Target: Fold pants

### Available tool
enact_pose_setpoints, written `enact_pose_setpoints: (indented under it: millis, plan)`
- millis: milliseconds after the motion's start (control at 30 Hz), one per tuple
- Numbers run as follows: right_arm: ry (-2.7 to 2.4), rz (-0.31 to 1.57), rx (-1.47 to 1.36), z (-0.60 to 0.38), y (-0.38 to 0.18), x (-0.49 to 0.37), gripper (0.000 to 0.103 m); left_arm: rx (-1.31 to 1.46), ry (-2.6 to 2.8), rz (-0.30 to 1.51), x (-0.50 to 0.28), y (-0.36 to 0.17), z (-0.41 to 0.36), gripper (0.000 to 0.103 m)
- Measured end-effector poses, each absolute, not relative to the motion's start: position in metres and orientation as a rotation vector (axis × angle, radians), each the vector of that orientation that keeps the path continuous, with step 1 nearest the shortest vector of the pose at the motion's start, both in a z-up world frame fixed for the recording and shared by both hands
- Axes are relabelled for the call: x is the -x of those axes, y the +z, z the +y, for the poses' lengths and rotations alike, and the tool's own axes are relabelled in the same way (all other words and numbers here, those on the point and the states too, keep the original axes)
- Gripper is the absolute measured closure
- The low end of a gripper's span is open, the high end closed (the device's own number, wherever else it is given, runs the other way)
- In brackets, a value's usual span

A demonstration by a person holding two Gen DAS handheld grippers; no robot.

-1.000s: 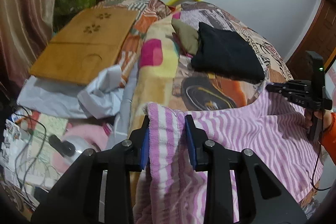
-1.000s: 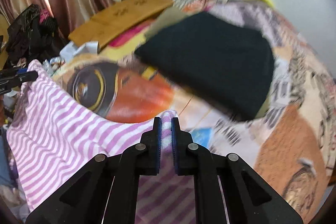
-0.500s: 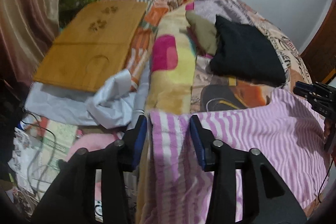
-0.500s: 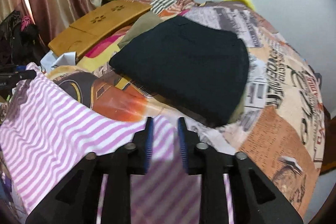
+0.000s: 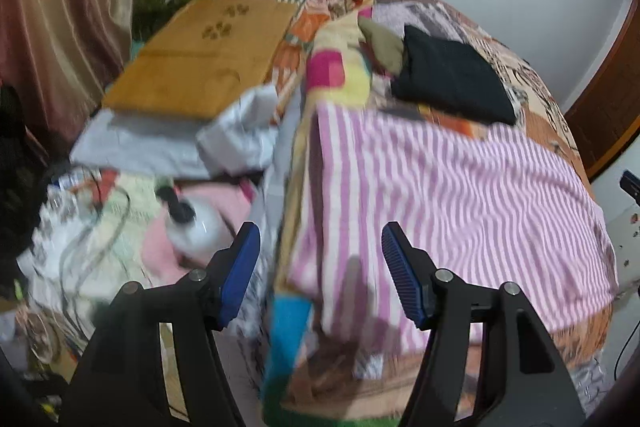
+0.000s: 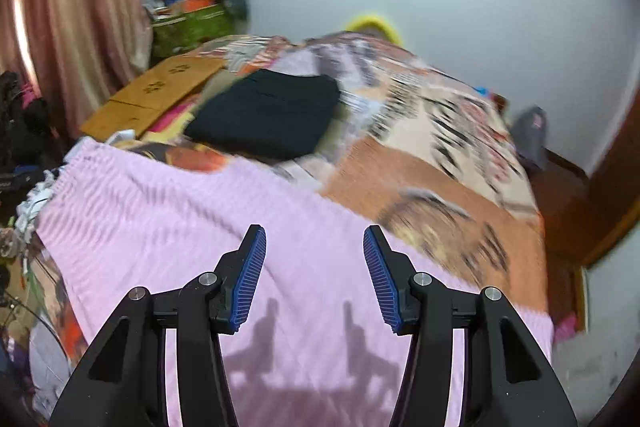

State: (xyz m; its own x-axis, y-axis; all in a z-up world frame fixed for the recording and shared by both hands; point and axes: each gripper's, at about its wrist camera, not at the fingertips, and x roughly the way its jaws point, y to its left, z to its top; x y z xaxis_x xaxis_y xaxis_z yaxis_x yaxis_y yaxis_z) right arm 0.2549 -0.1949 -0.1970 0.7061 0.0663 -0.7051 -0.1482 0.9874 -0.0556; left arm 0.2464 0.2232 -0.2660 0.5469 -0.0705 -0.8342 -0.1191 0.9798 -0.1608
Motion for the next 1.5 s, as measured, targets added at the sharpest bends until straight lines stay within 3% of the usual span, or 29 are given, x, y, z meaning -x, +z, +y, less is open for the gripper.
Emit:
enact_pose_setpoints:
  millis: [233, 333, 533, 767, 1000, 1133, 1233, 1500]
  plan:
    - [-0.075, 0.842, -0.023, -0.258, -0.229, -0.185, 0.054, 0.279, 0.027, 1.051, -0.229, -0.299, 0.212, 0.041]
    - [-0.144, 0.895, -0.086, -0.28, -0.25, -0.169, 0.054, 0.27, 0.007, 1.042, -0.226, -0.3, 0.204, 0.068]
    - [-0.15, 0.94, -0.173, -0.294, -0.284, -0.159, 0.054, 0.171, 0.077, 1.001, -0.222, -0.288, 0.193, 0.073]
    - [-0.106, 0.945, -0.248, -0.306, -0.293, -0.165, 0.054, 0.034, 0.163, 0.929, -0.233, -0.262, 0.196, 0.073]
    - [-0.122, 0.913, -0.264, -0.304, -0.297, -0.153, 0.049, -0.025, 0.214, 1.018, -0.252, -0.308, 0.199, 0.071]
    - [-0.133, 0.908, -0.264, -0.307, -0.296, -0.147, 0.041, 0.019, 0.214, 1.004, -0.243, -0.299, 0.204, 0.065]
    - [-0.137, 0.908, -0.26, -0.31, -0.292, -0.143, 0.041, 0.038, 0.228, 1.015, -0.236, -0.291, 0.204, 0.057]
    - [-0.153, 0.879, -0.197, -0.308, -0.274, -0.128, 0.041, 0.014, 0.121, 0.93, -0.222, -0.25, 0.153, 0.053]
